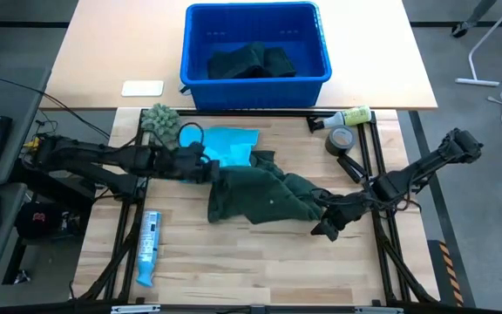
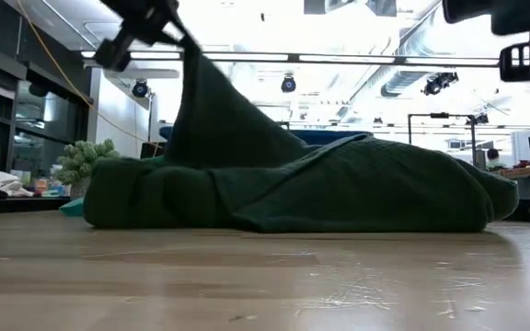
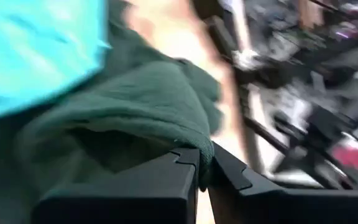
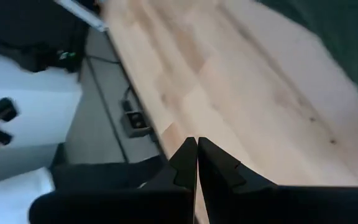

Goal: Fold laundry
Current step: Fold the green polo shirt from the blue laundry bin

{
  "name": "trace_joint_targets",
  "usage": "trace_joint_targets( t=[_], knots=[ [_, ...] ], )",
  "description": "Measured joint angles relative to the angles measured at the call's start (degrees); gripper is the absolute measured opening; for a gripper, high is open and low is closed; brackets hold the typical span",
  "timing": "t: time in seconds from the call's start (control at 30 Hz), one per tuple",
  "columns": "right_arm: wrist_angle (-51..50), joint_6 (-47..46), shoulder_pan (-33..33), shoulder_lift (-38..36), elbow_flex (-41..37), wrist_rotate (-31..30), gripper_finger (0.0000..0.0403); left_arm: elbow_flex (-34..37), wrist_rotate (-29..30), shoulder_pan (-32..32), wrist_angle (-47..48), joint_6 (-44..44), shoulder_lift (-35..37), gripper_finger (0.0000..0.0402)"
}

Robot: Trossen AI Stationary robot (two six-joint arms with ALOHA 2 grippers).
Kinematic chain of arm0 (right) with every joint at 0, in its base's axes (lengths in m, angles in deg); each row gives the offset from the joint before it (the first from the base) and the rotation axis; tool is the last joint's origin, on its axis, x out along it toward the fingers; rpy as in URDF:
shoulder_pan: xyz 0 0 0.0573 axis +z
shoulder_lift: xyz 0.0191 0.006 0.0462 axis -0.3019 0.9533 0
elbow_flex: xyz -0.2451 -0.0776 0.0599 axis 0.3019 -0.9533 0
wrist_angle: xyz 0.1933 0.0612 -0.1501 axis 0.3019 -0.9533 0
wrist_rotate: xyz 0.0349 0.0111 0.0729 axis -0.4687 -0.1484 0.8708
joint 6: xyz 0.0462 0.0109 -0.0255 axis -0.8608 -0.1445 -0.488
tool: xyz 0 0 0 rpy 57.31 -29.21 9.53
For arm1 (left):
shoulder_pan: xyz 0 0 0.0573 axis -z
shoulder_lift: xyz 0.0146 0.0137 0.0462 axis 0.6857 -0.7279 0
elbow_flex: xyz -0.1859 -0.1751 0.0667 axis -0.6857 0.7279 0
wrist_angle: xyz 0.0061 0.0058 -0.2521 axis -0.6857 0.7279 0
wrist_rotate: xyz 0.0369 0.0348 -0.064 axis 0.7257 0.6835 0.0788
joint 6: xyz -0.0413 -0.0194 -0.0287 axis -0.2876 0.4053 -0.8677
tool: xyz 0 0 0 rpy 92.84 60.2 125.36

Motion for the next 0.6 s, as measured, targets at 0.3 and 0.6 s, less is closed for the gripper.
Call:
trace_joint_targets(
  t=[0.3, 0.6],
  knots=[
    [14.57, 8.38, -5.55, 18.55, 4.37, -1.3, 0.0, 0.02, 4.16, 0.52, 5.1, 0.18, -0.02, 0.0],
    [-17.73, 38.07, -6.9, 41.26, 33.63, -2.44, 0.0, 0.02, 4.45, -0.34, 5.28, 1.91, -0.02, 0.0]
  ],
)
